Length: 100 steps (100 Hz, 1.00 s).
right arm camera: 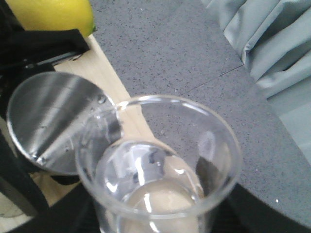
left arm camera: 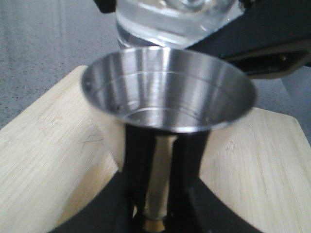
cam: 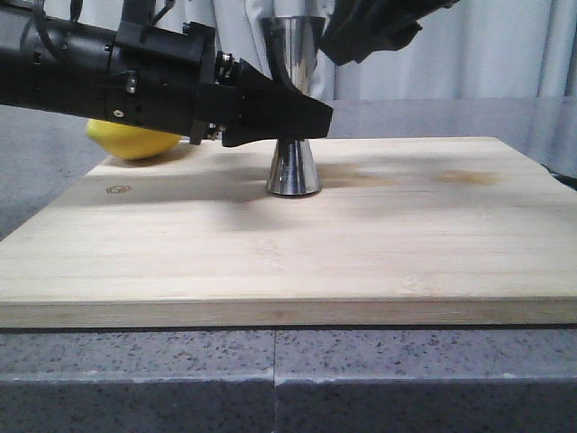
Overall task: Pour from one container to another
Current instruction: 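Tilt the beaker with the right gripper, pouring liquid into the jigger cup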
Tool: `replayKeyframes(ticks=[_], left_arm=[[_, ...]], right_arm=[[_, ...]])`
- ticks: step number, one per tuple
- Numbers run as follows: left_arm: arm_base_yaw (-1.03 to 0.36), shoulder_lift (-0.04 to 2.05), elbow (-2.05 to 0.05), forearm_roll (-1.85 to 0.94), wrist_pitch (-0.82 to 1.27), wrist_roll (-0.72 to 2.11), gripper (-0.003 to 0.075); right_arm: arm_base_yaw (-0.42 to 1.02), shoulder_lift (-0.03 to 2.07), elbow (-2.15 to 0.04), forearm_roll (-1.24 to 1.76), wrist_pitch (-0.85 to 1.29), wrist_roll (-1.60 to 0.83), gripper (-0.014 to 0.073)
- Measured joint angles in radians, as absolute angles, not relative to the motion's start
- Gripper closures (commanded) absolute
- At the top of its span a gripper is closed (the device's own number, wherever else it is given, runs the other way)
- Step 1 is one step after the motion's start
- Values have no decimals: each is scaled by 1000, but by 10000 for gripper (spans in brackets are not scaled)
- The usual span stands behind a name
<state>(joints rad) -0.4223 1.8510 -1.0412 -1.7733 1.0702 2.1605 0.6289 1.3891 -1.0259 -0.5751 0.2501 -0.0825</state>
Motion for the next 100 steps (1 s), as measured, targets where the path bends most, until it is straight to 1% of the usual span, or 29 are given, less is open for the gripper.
replayKeyframes(ticks=[100], left_arm=[[-422,1851,-1041,-1773,1070,2160,640]], right_arm=[[642,1389,-1047,-735,293,-83,316]])
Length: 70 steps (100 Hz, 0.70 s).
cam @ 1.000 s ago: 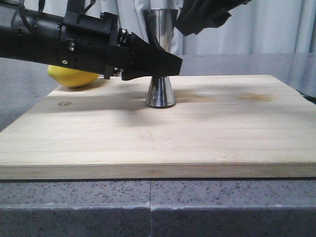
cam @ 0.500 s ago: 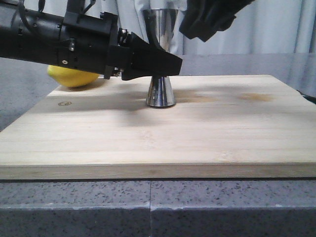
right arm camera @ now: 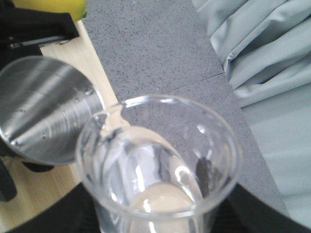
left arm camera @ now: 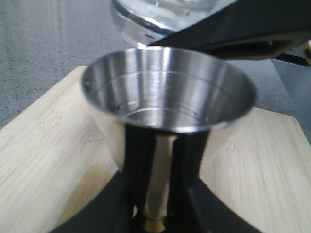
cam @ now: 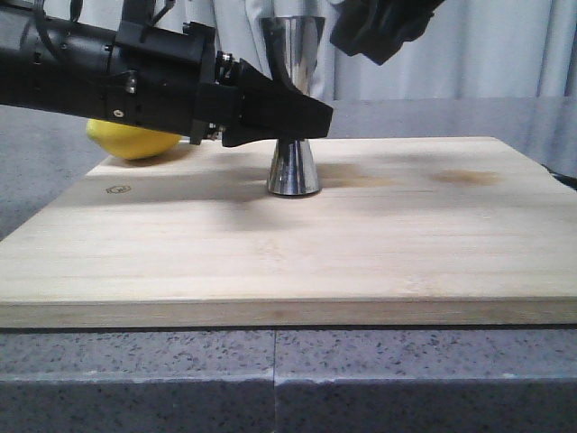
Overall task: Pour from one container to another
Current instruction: 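Tilt the beaker with the right gripper, pouring liquid into the jigger cup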
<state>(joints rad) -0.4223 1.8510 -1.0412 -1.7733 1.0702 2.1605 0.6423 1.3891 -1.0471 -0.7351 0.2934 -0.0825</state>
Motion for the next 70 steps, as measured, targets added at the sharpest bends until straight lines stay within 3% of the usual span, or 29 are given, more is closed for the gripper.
replayKeyframes(ticks=[70], left_arm=[[-422,1851,-1041,-1773,1070,2160,640]], right_arm=[[674,1389,-1048,-871,301,-83,314]])
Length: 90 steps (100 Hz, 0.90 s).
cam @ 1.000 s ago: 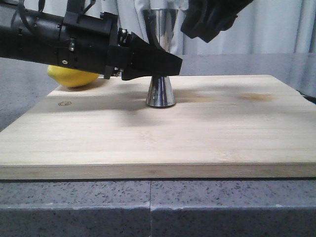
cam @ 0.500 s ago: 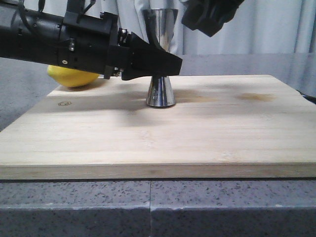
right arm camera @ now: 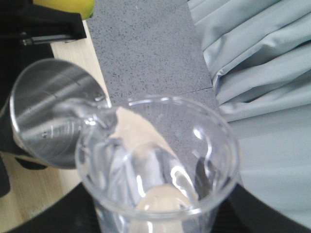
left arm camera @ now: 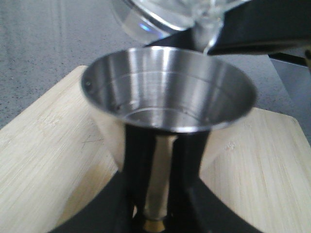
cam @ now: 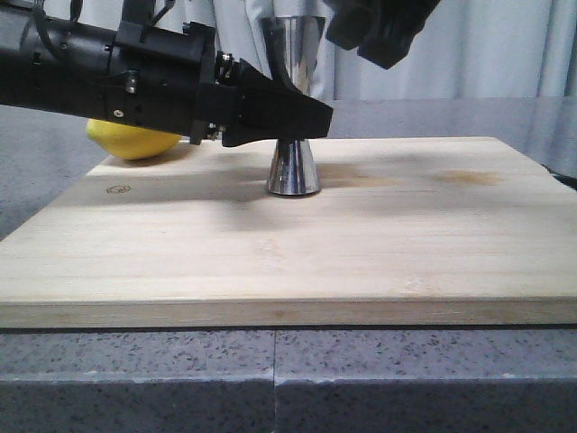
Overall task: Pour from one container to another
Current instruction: 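Tilt the beaker with the right gripper, pouring liquid into the jigger cup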
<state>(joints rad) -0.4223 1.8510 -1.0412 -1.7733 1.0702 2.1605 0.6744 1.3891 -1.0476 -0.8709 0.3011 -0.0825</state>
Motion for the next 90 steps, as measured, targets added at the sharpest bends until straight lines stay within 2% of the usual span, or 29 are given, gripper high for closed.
replayKeyframes(ticks=[90], left_arm=[[-422,1851,-1041,-1773,1070,2160,640]], right_arm=[[674,1389,-1048,-1011,299,-83,314]])
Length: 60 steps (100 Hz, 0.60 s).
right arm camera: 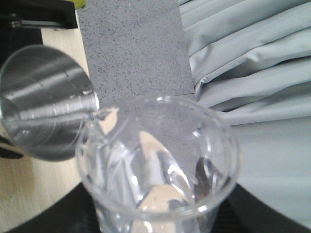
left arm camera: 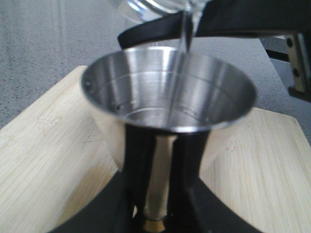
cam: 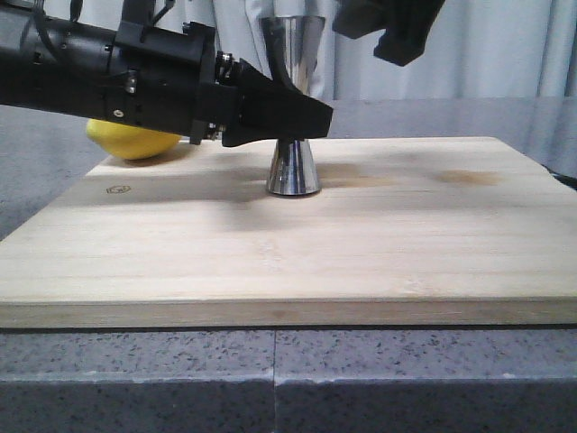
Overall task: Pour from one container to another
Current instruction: 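Tilt the beaker with the right gripper, pouring liquid into the jigger cup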
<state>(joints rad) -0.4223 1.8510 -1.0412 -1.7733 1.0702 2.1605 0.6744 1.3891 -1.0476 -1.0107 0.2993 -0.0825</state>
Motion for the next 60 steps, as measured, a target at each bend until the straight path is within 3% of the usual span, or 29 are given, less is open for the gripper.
replayKeyframes(ticks=[60], left_arm=[[-422,1851,-1041,-1773,1070,2160,640]], right_arm=[[674,1408,-1048,-1090,294,-83,315]])
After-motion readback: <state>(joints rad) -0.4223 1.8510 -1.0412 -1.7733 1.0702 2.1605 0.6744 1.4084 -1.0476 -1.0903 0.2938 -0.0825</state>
